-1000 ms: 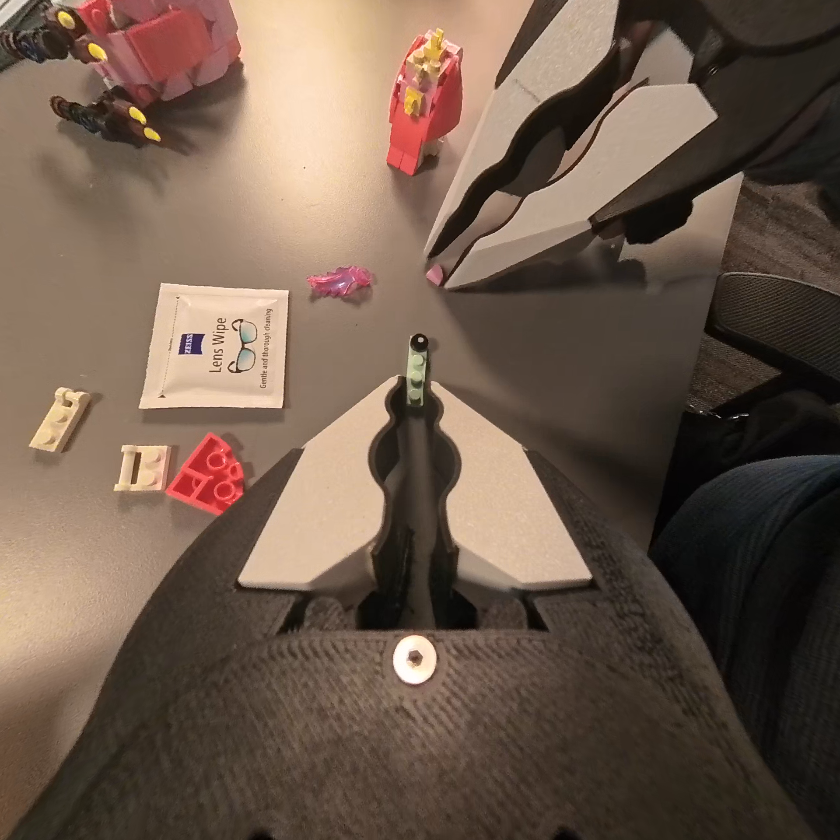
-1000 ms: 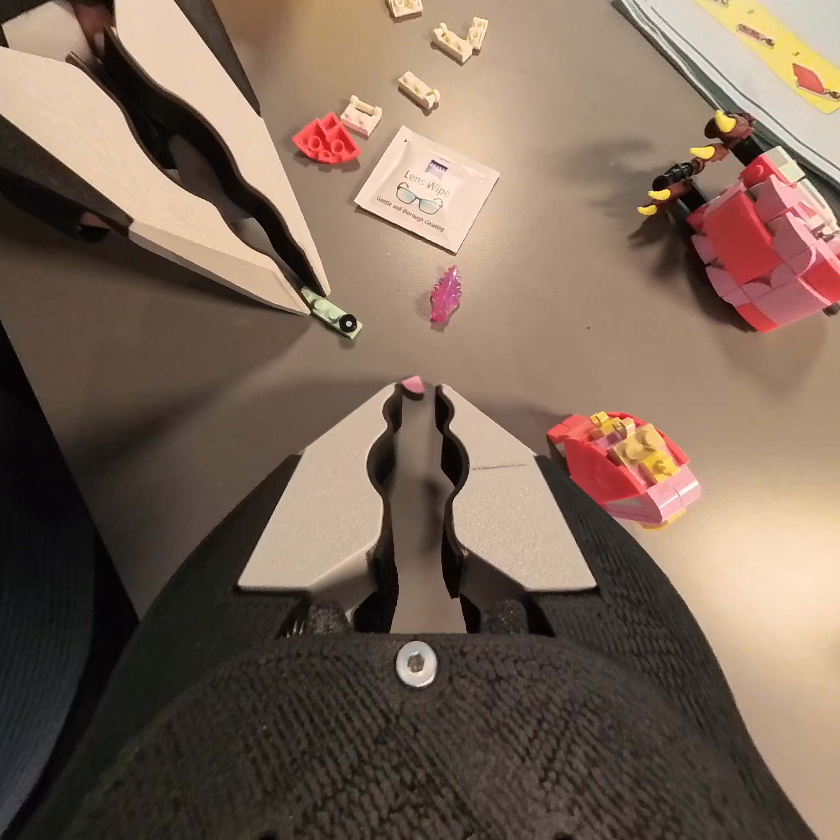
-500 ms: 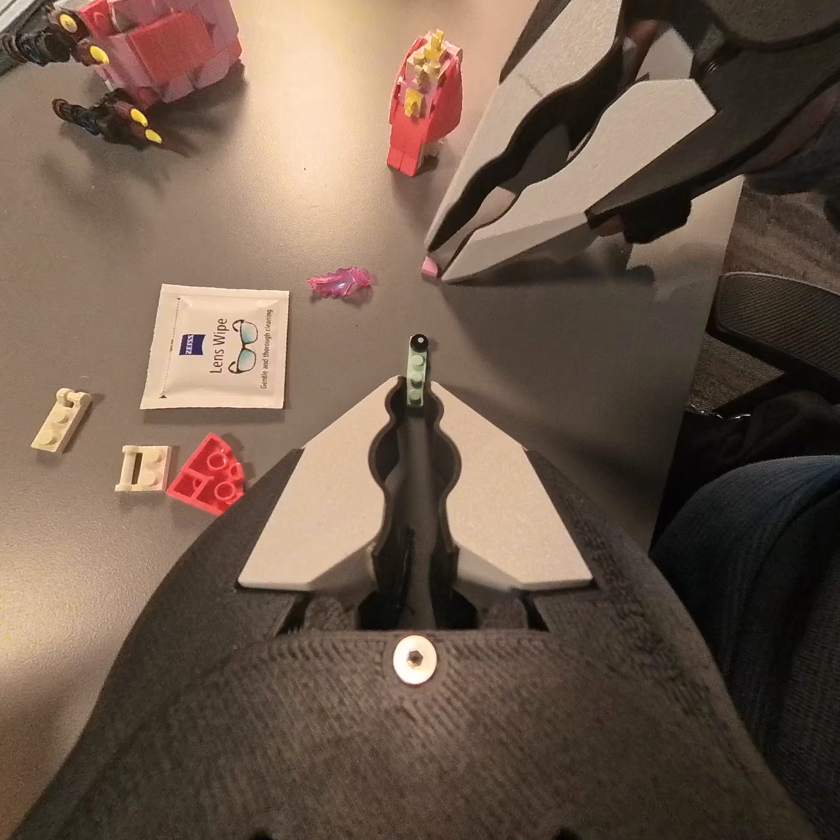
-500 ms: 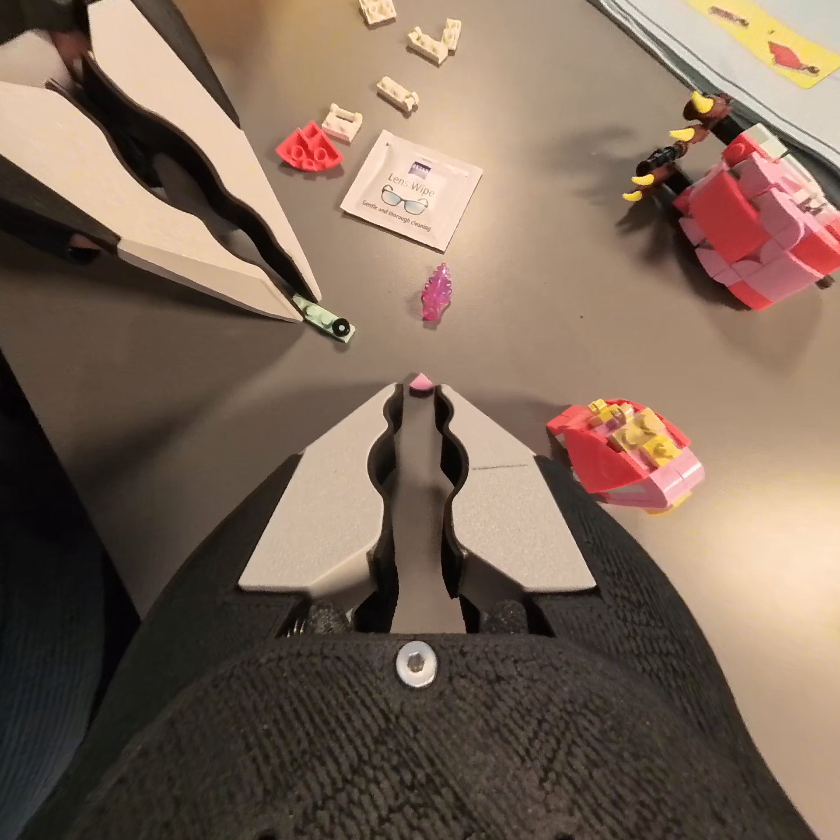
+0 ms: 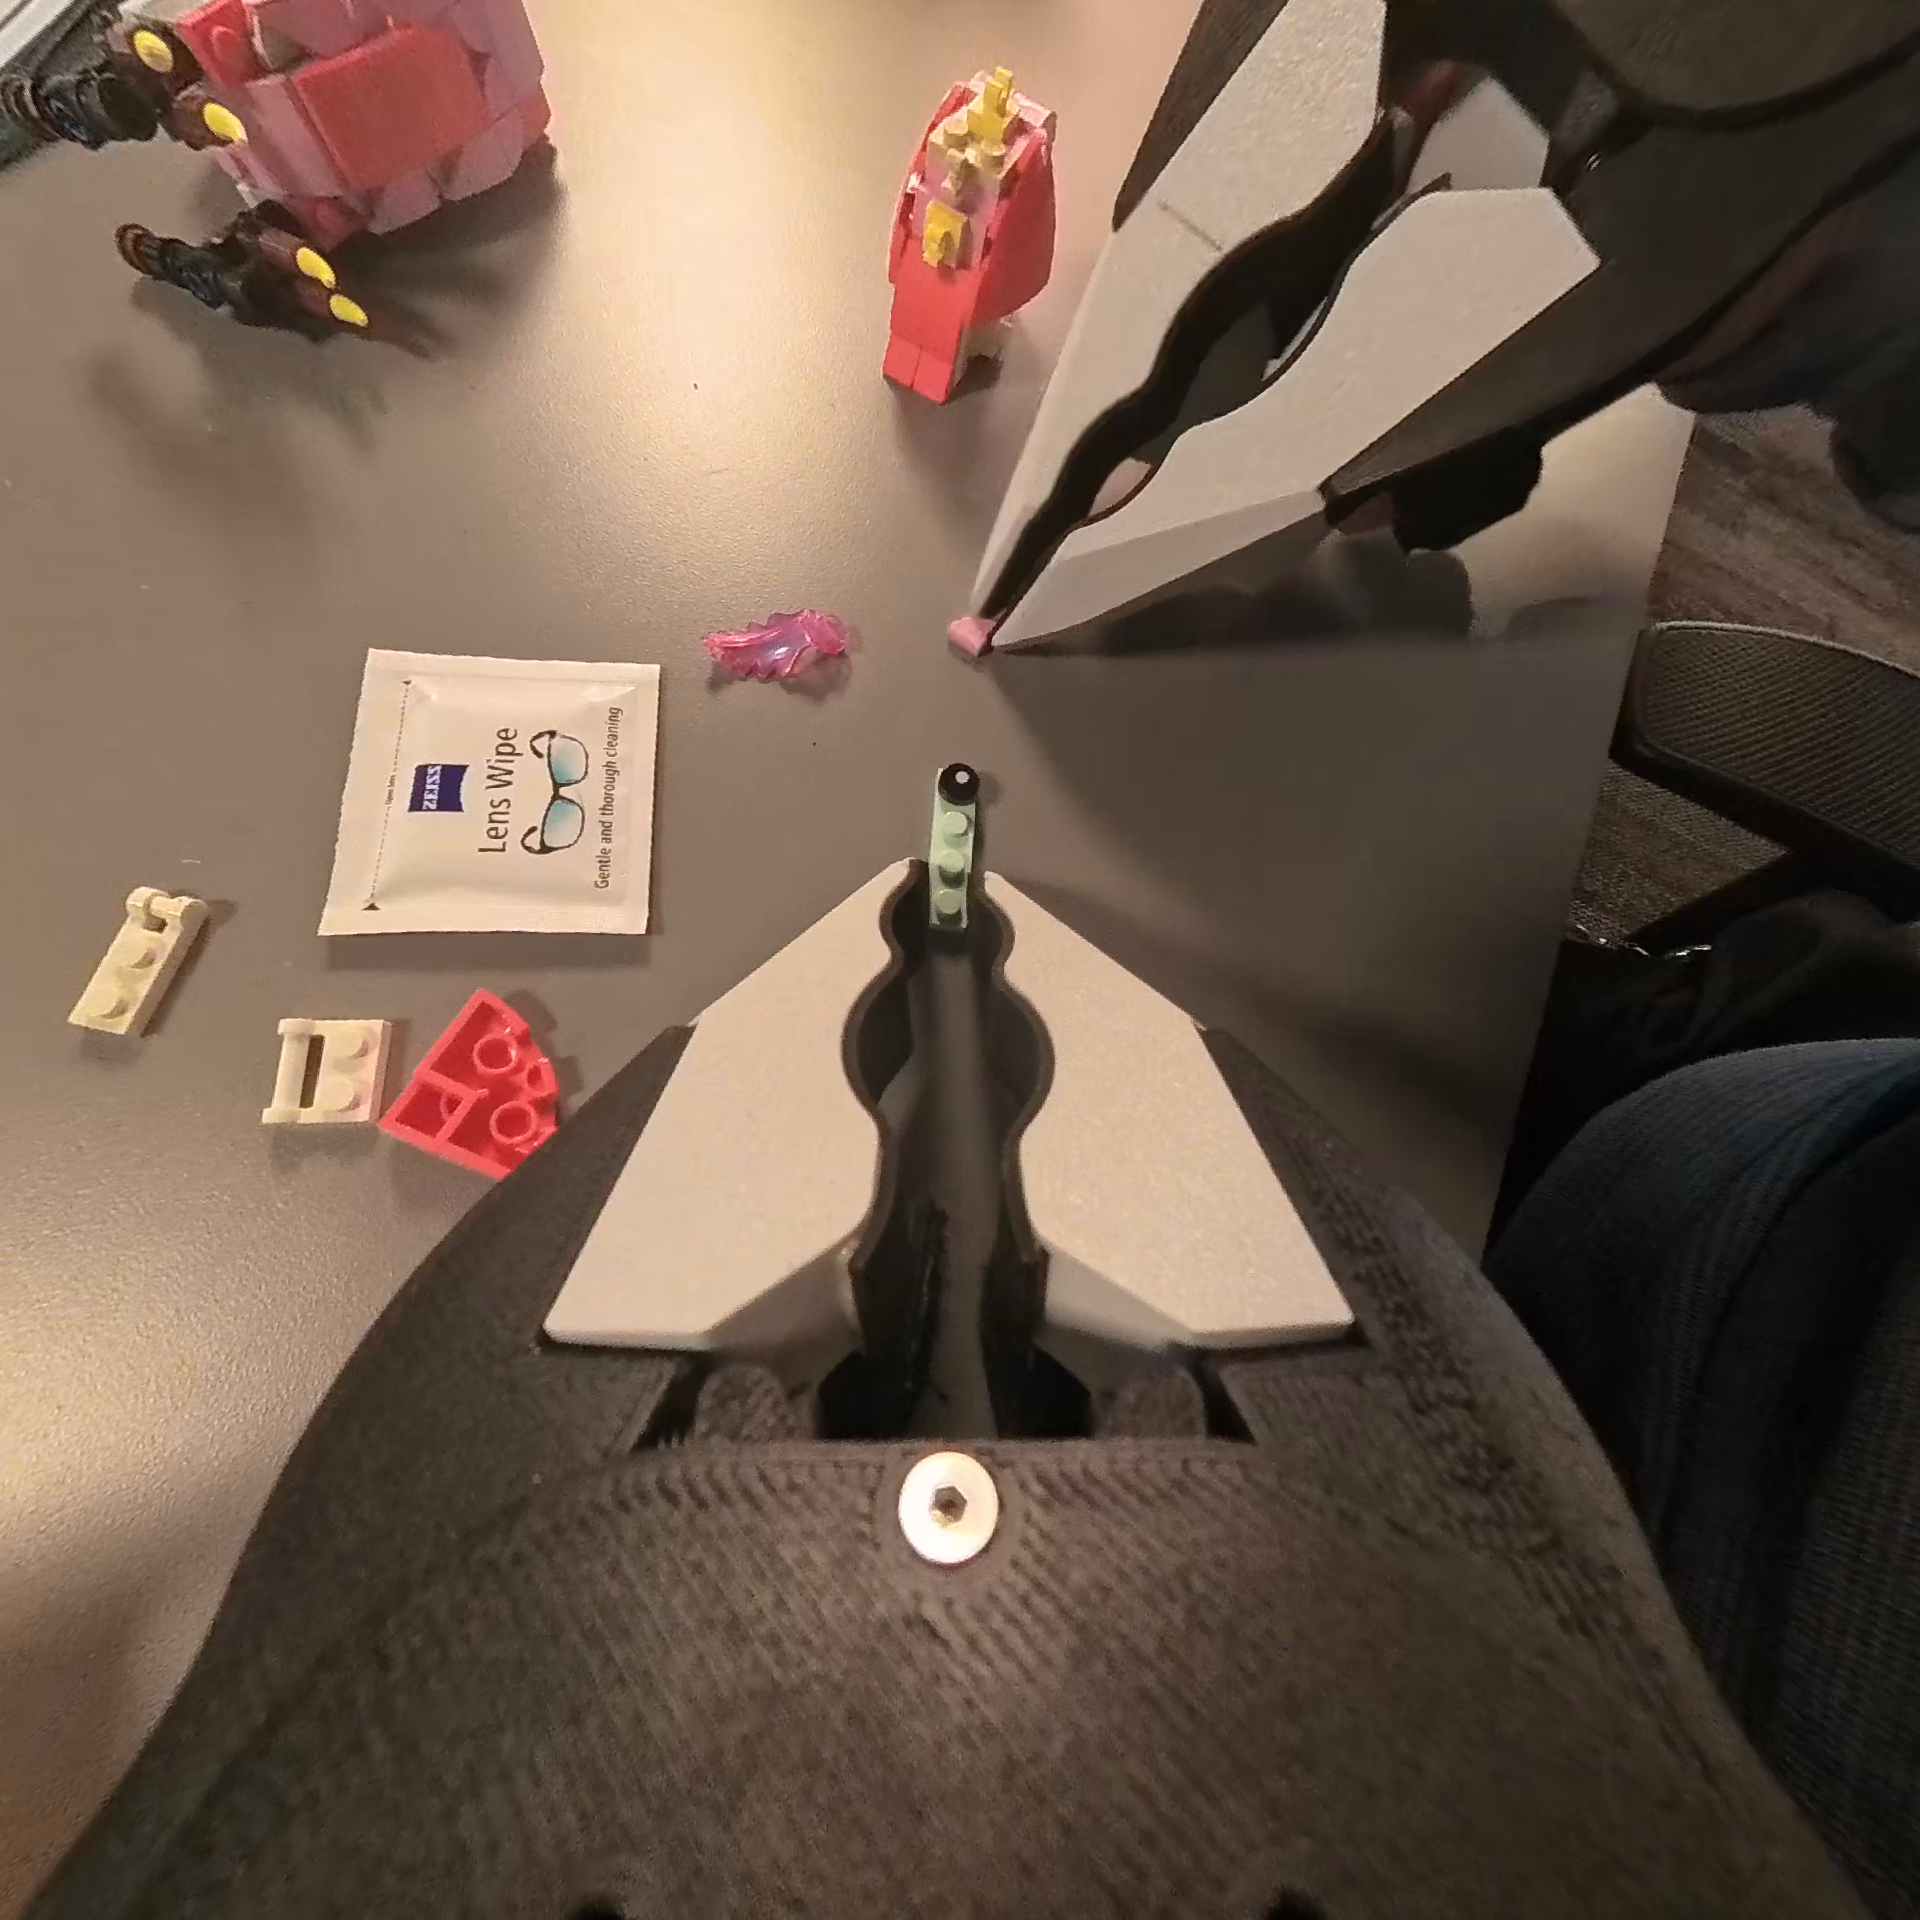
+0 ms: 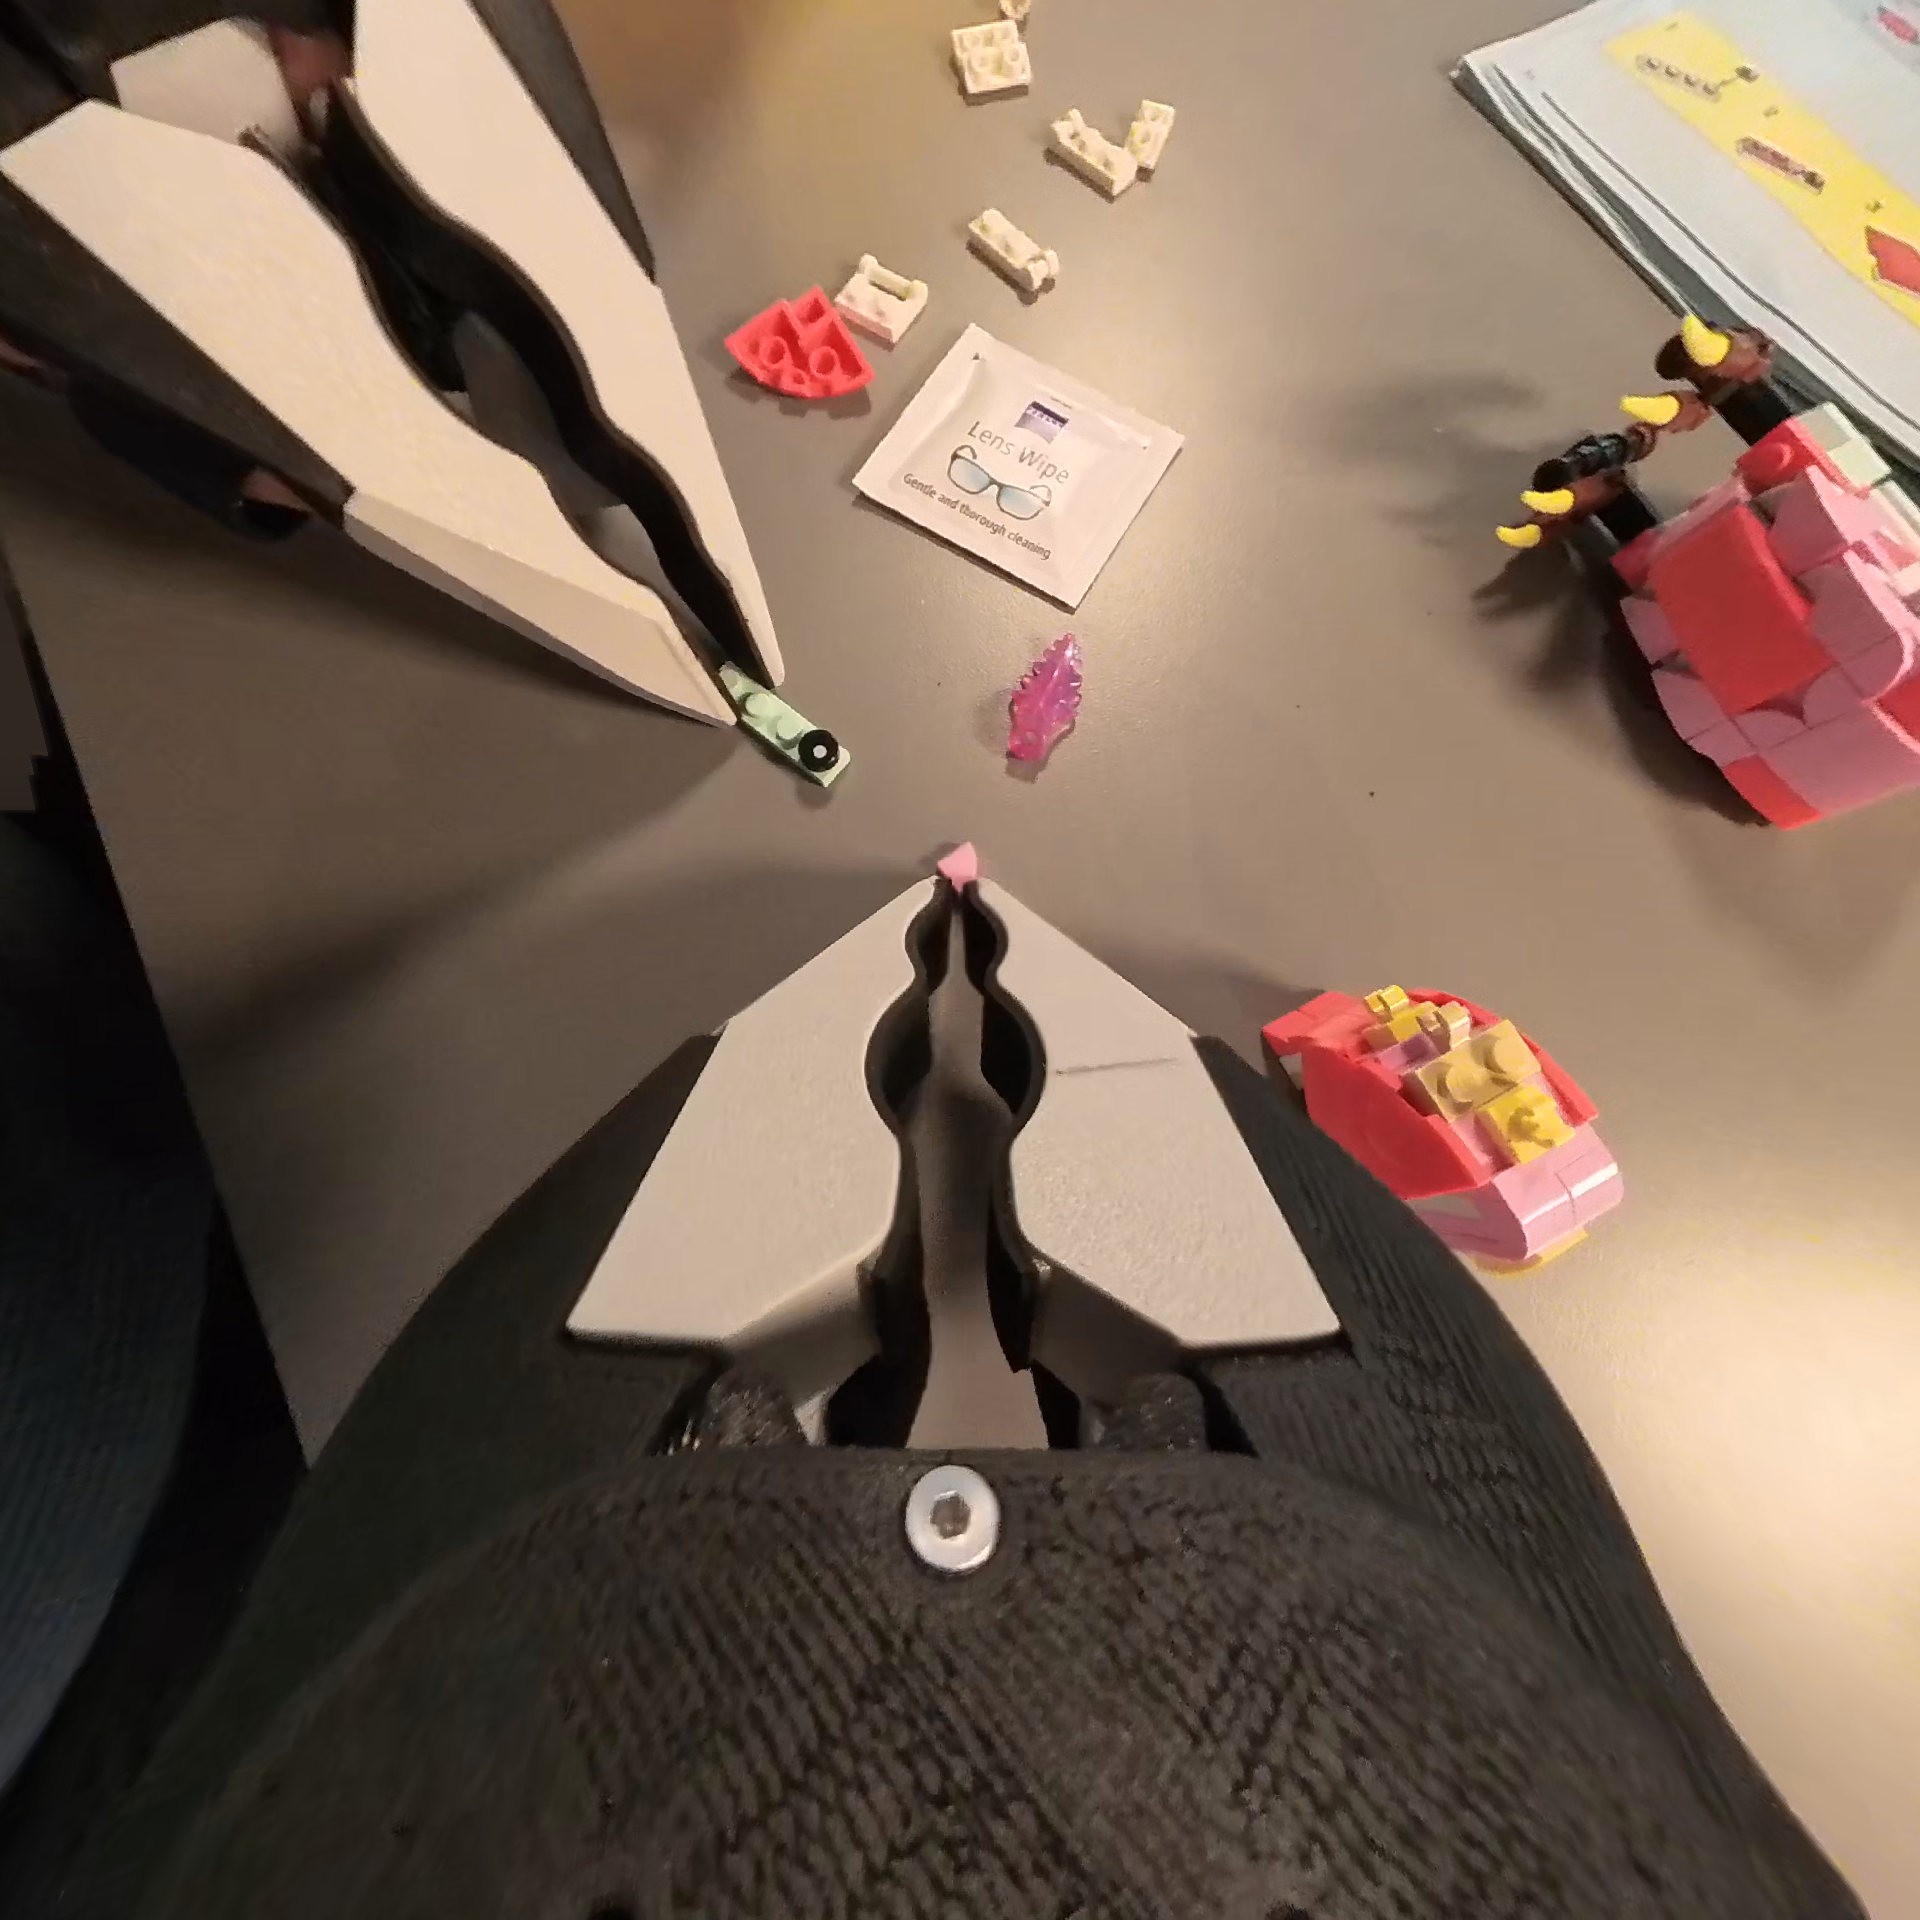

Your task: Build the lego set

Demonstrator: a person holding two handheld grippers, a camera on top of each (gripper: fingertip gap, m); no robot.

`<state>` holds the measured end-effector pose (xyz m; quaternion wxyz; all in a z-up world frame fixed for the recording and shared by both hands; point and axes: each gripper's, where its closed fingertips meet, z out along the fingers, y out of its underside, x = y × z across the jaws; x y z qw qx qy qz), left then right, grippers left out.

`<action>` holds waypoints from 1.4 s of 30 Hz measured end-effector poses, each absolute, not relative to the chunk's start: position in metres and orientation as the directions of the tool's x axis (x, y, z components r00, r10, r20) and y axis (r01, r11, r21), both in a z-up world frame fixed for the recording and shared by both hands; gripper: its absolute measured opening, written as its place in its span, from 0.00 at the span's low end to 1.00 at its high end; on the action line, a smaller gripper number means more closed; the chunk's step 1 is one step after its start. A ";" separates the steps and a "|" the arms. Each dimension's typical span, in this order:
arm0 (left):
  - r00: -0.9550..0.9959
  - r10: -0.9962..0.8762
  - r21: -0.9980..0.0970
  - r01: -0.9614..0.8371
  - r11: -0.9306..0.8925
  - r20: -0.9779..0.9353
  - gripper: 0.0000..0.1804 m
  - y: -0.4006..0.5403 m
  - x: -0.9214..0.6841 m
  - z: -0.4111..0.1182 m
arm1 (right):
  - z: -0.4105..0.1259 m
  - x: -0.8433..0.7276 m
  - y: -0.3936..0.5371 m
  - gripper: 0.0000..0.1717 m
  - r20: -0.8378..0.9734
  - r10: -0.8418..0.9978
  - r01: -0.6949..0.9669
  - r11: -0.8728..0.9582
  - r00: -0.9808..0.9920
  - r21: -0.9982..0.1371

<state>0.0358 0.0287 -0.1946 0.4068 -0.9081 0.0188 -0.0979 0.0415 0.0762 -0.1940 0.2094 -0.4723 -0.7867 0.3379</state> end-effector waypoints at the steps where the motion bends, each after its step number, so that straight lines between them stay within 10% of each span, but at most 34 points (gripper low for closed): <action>1: 0.980 -0.115 -0.742 0.045 -0.668 0.162 0.04 0.029 0.036 -0.195 | -0.194 0.042 0.075 0.00 0.015 0.875 0.591 0.339 -0.484 -0.732; 42: 0.979 -0.122 -0.743 0.041 -0.668 0.163 0.04 0.028 0.036 -0.195 | -0.189 0.049 0.051 0.11 -0.060 0.787 0.543 0.365 -0.614 -0.756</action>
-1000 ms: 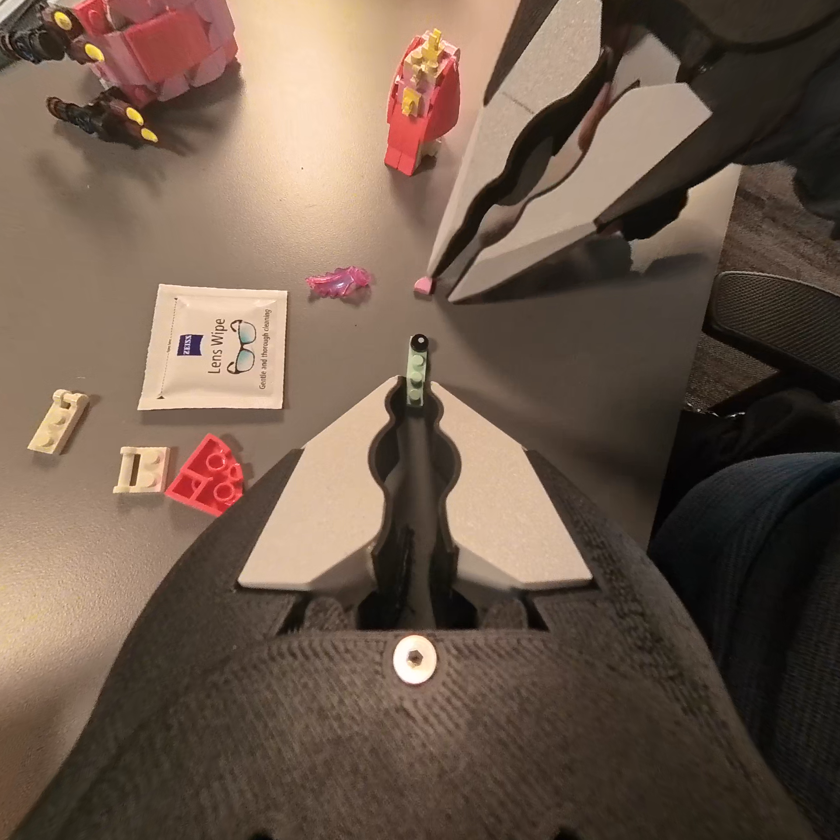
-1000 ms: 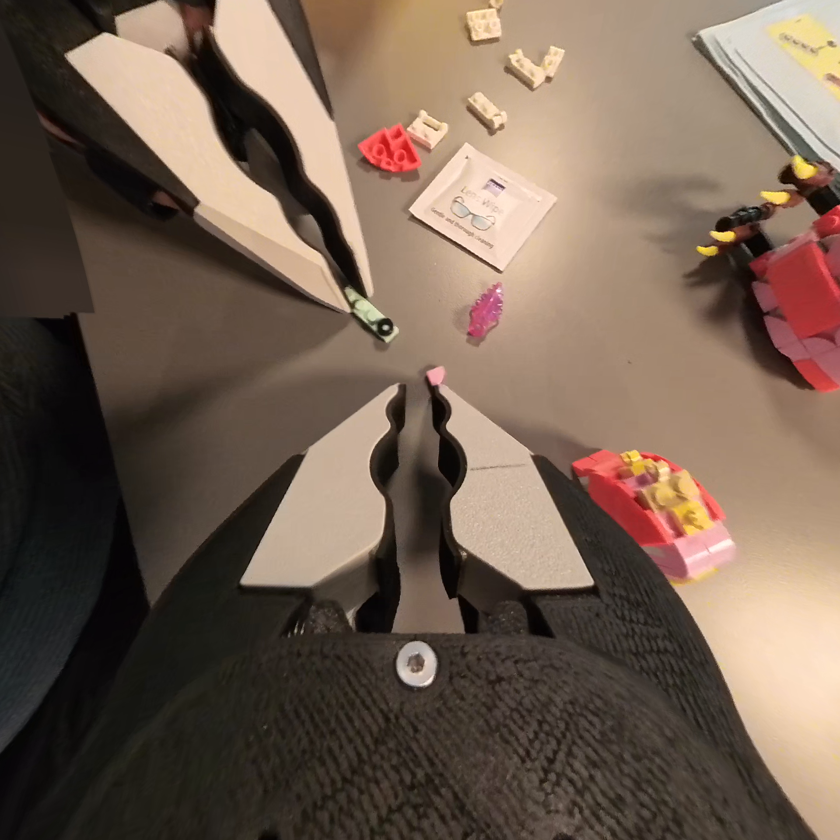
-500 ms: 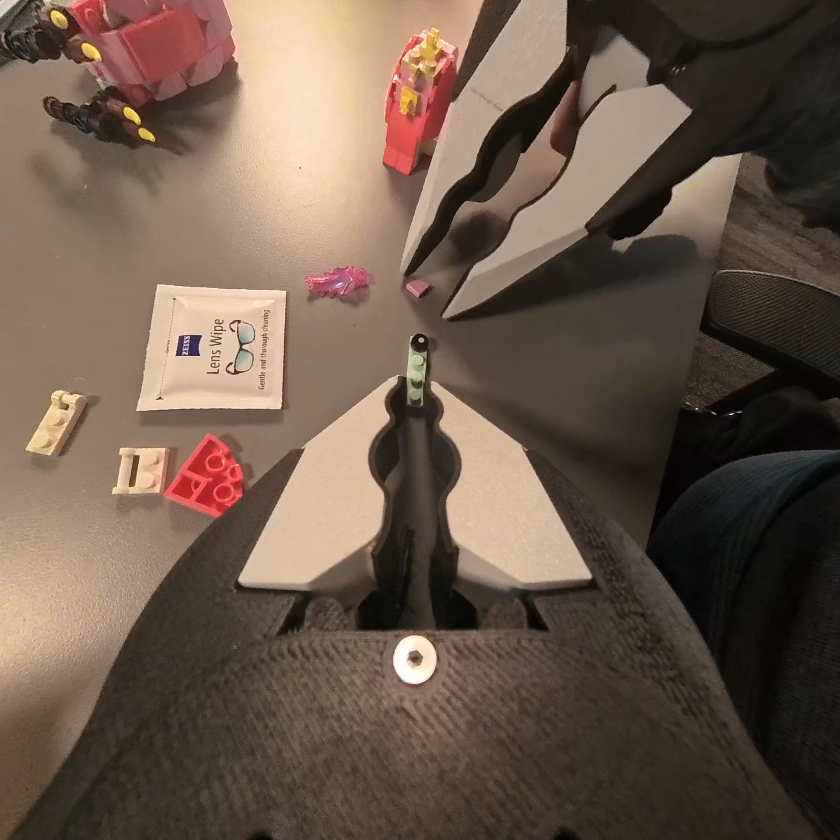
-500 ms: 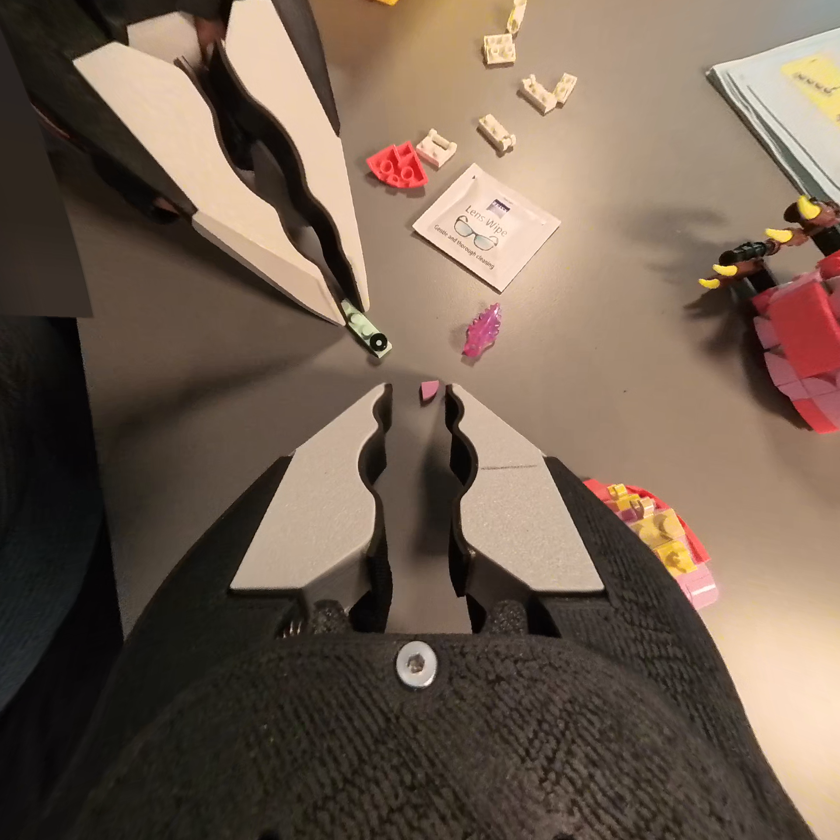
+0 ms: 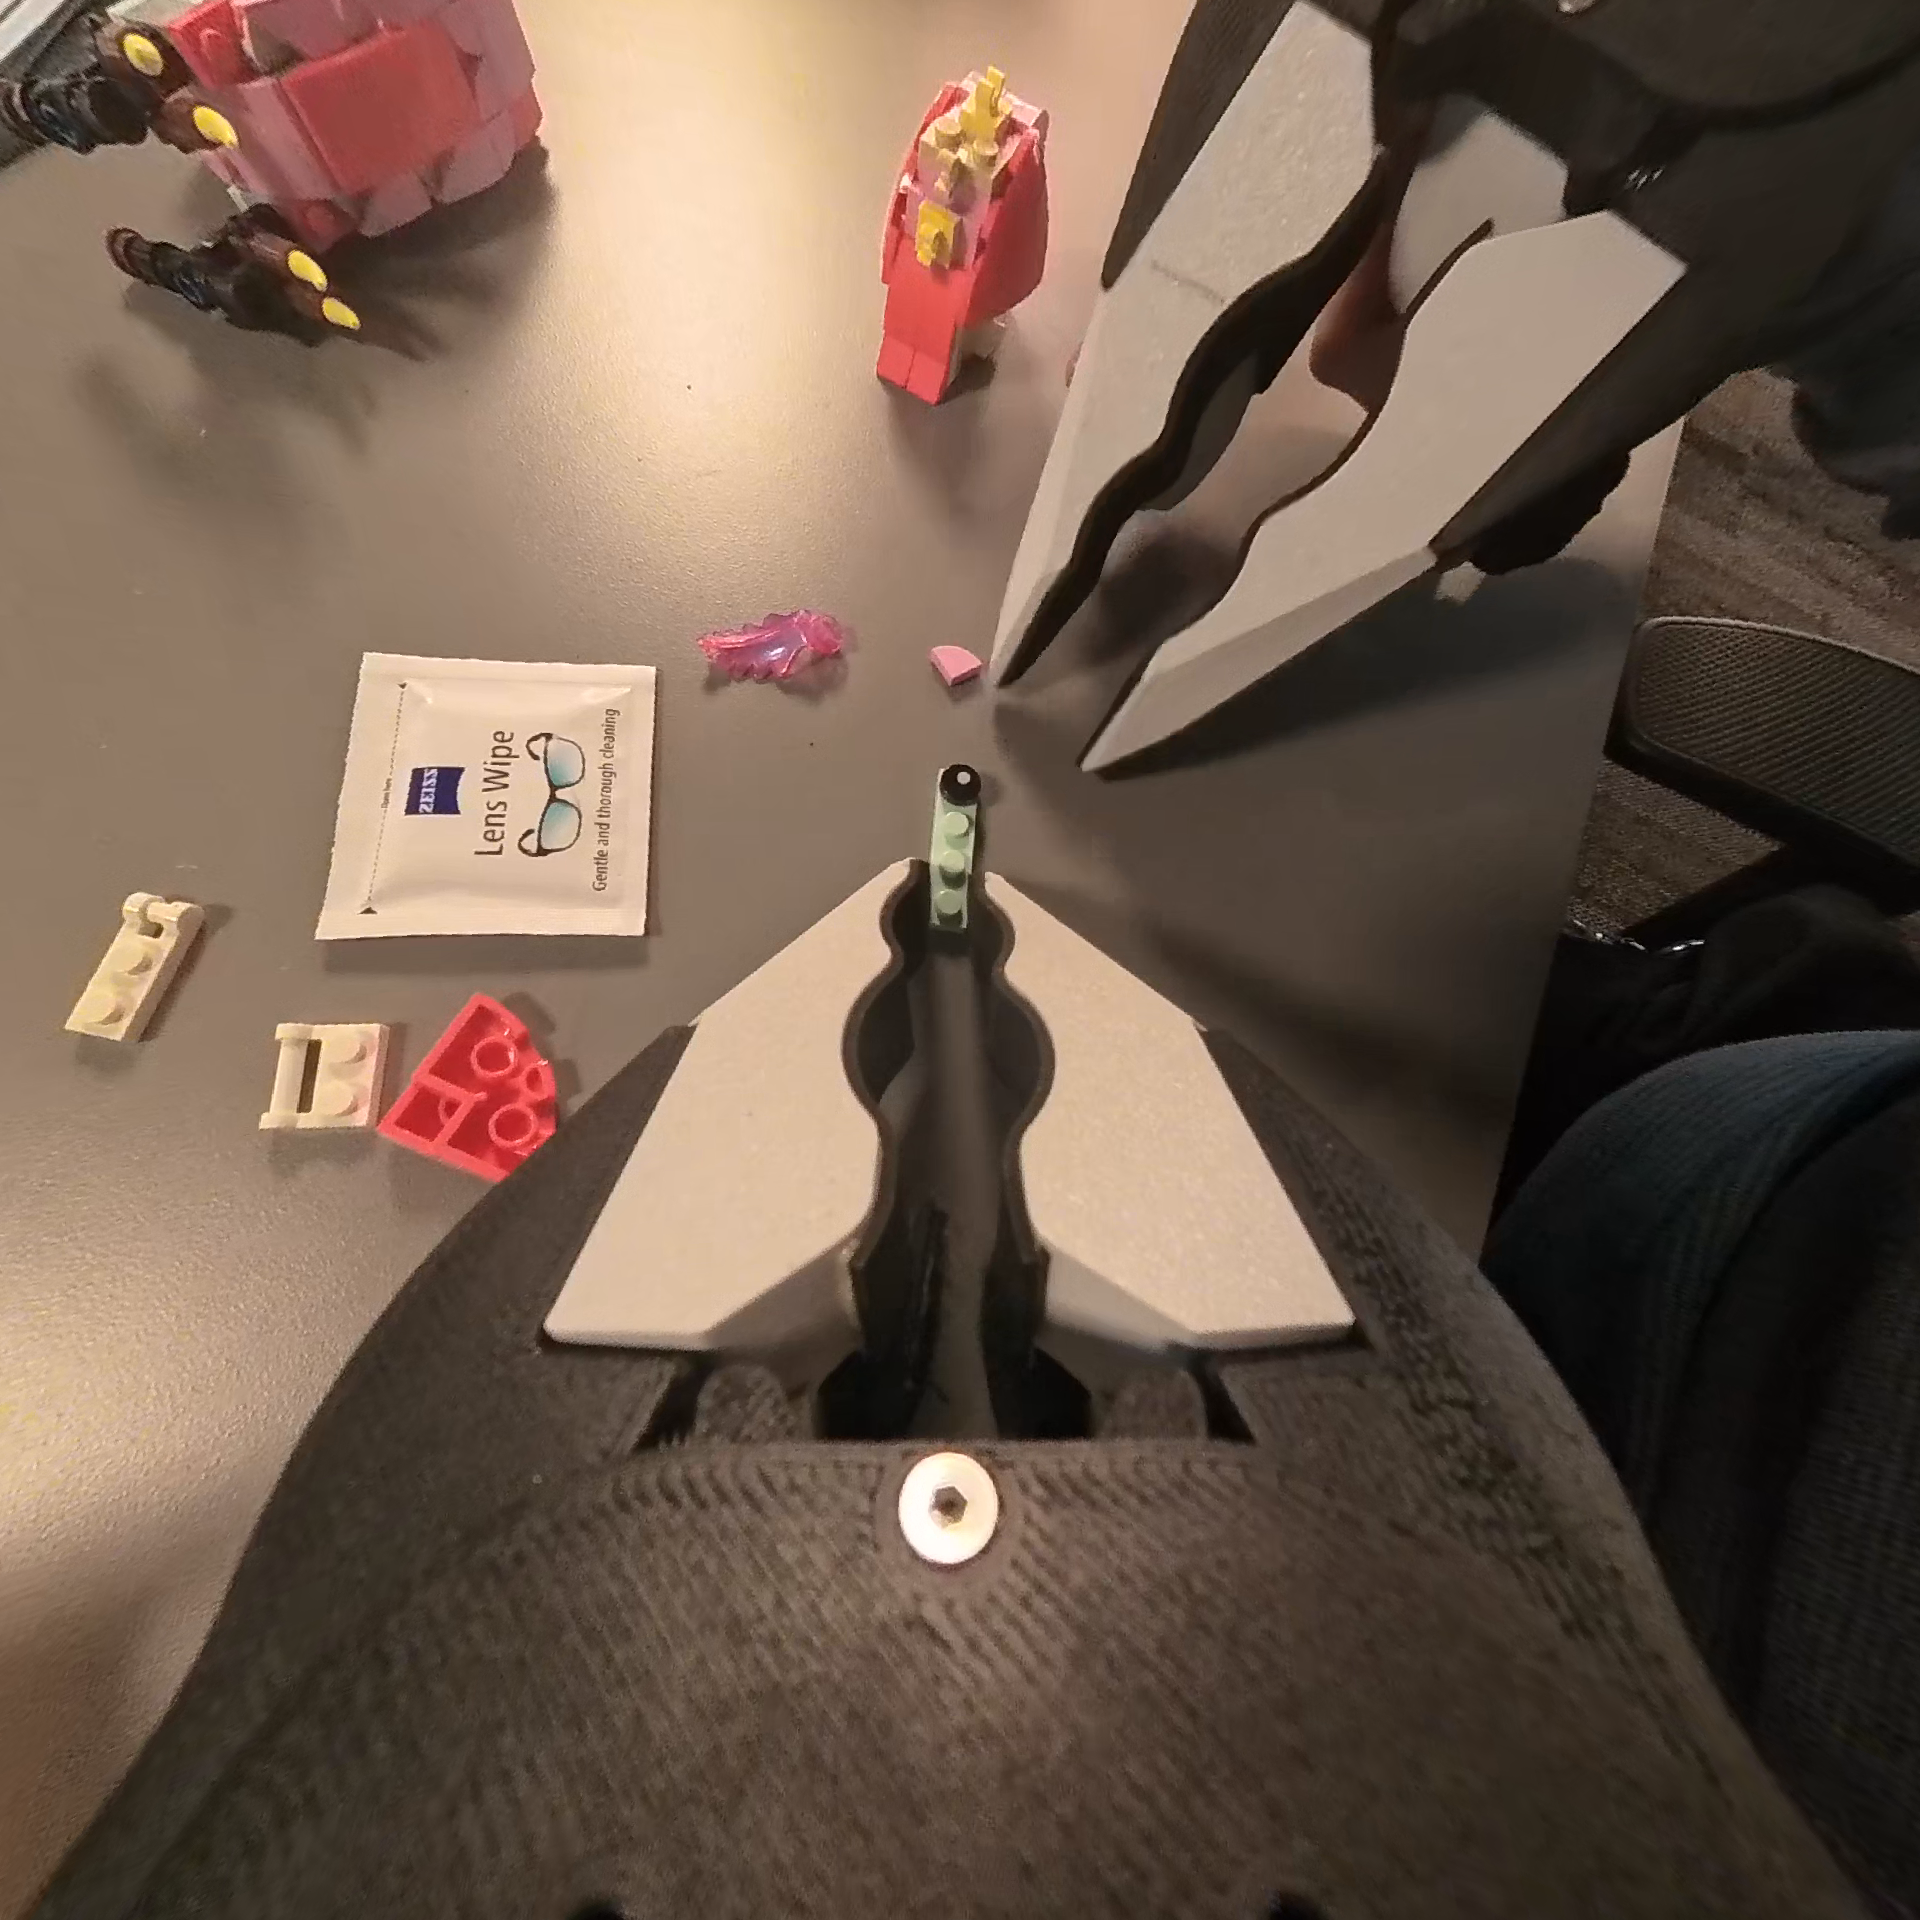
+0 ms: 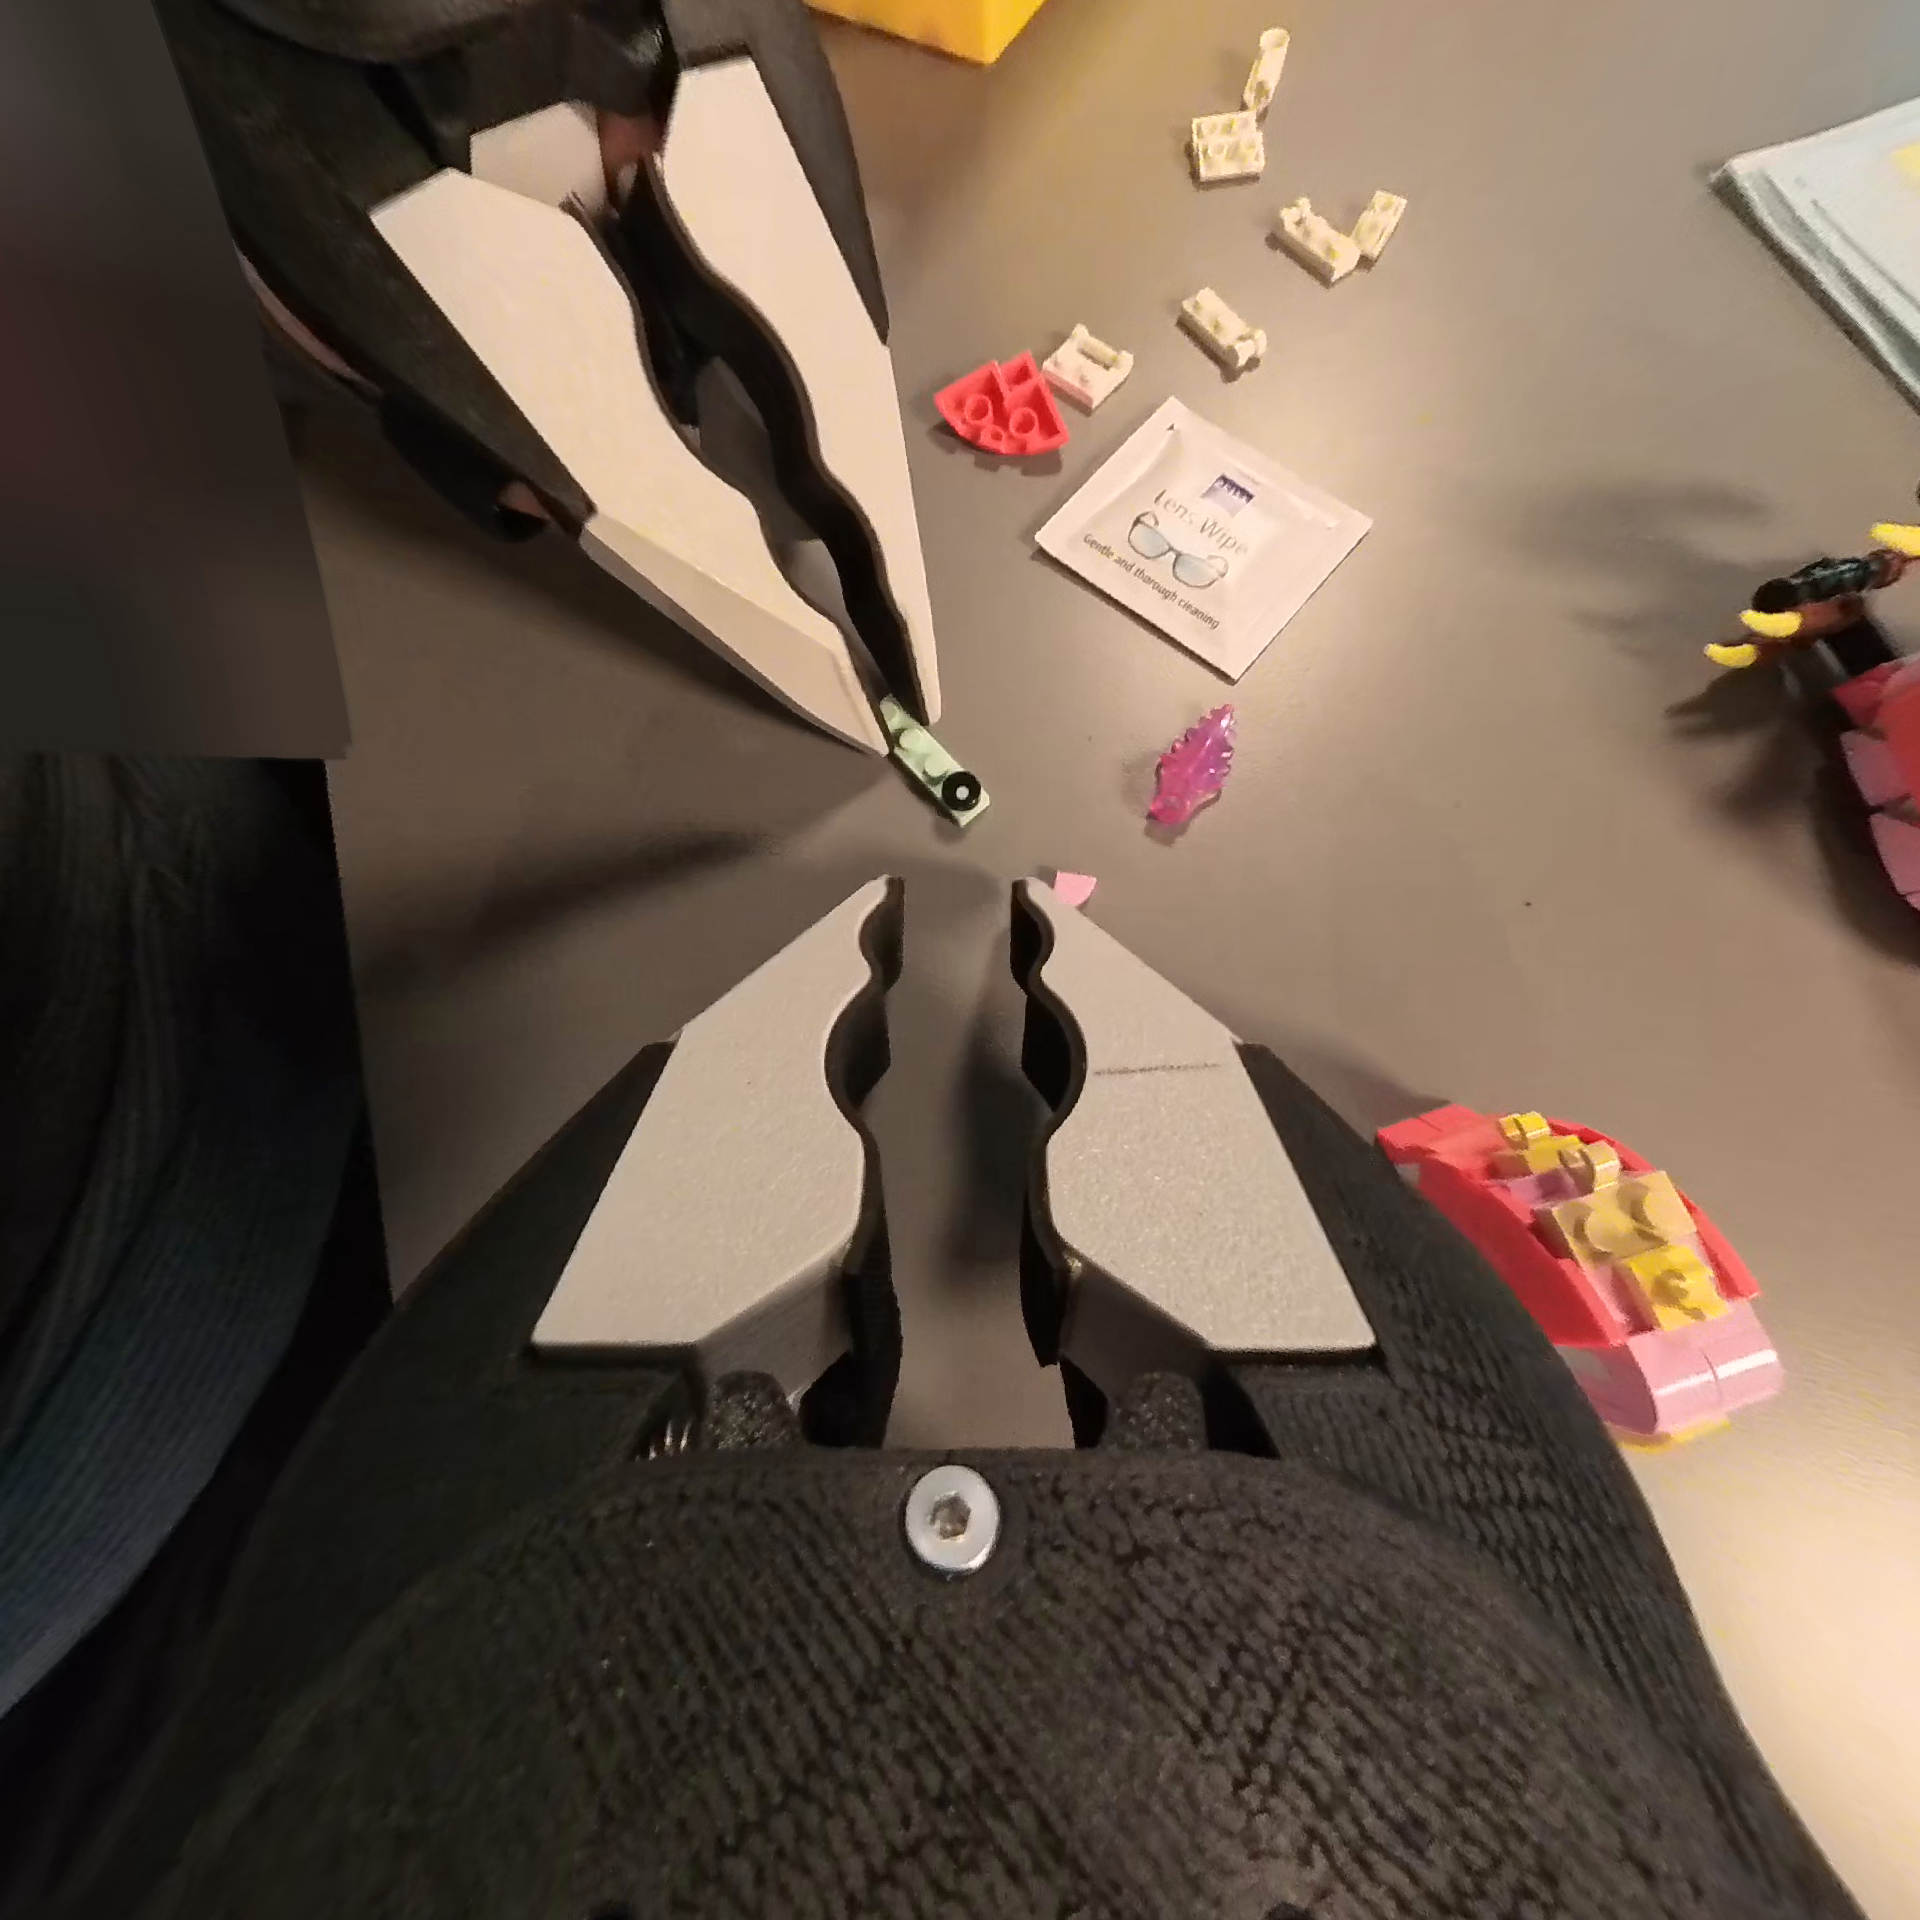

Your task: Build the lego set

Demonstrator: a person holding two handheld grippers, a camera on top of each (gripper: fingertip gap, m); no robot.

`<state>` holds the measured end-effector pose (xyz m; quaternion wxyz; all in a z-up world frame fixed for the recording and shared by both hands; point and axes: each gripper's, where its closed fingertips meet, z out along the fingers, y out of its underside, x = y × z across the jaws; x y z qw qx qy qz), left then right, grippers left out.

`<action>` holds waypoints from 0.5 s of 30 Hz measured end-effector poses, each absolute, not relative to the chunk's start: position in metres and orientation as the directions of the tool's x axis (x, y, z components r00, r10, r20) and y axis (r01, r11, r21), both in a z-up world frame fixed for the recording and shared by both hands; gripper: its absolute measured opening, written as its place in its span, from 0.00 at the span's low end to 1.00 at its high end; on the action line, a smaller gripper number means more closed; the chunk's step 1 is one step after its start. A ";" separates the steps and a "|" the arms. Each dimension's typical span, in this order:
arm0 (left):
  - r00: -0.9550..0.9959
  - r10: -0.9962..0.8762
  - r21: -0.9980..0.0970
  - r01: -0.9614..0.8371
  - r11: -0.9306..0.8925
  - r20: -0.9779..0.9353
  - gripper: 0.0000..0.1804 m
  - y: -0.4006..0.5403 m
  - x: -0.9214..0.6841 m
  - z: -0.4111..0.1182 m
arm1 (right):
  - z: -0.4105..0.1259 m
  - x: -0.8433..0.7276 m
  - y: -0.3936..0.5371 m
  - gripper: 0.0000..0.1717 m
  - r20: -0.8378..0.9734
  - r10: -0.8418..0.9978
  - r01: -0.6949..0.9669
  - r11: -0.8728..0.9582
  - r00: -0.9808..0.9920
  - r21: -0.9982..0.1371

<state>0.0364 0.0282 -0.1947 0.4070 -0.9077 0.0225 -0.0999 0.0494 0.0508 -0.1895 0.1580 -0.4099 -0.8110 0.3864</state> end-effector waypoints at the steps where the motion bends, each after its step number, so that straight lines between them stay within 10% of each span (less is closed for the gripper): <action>1: 0.979 -0.122 -0.744 0.040 -0.667 0.162 0.04 0.028 0.036 -0.195 | -0.187 0.048 0.051 0.11 -0.054 0.789 0.531 0.359 -0.612 -0.767; 15: 0.991 -0.035 -0.751 0.073 -0.656 0.127 0.08 0.033 0.035 -0.194 | -0.176 0.041 0.049 0.15 0.054 0.764 0.439 0.426 -0.643 -0.791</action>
